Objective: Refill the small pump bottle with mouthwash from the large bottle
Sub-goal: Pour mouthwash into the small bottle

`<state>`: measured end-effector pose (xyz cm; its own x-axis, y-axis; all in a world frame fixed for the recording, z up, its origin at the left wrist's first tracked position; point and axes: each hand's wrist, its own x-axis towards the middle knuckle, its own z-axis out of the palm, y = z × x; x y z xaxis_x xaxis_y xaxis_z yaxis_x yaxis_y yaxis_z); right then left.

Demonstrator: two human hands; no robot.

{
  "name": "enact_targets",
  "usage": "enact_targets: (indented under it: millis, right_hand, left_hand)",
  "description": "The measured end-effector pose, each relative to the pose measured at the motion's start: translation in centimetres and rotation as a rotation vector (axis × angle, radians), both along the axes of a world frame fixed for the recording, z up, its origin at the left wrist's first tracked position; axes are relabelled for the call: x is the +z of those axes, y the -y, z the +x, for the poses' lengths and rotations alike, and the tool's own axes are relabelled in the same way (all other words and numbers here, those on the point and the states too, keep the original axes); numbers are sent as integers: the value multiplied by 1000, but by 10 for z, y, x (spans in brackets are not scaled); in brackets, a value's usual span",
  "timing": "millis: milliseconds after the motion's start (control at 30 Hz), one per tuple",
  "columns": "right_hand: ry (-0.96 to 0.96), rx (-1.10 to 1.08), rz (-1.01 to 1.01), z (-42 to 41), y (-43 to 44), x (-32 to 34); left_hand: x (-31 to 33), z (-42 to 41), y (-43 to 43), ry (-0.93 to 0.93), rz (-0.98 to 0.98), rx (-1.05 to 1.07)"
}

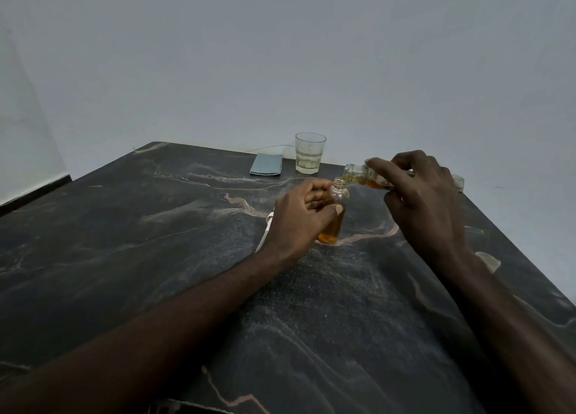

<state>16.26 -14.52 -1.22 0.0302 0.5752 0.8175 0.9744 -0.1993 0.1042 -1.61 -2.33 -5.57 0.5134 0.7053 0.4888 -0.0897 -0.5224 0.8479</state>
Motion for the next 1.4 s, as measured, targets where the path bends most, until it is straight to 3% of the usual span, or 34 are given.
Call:
enact_targets:
  millis: [1400]
  right_hand:
    - [15, -10, -7, 1, 0, 1]
  left_hand:
    - [0, 1, -1, 2, 0, -1]
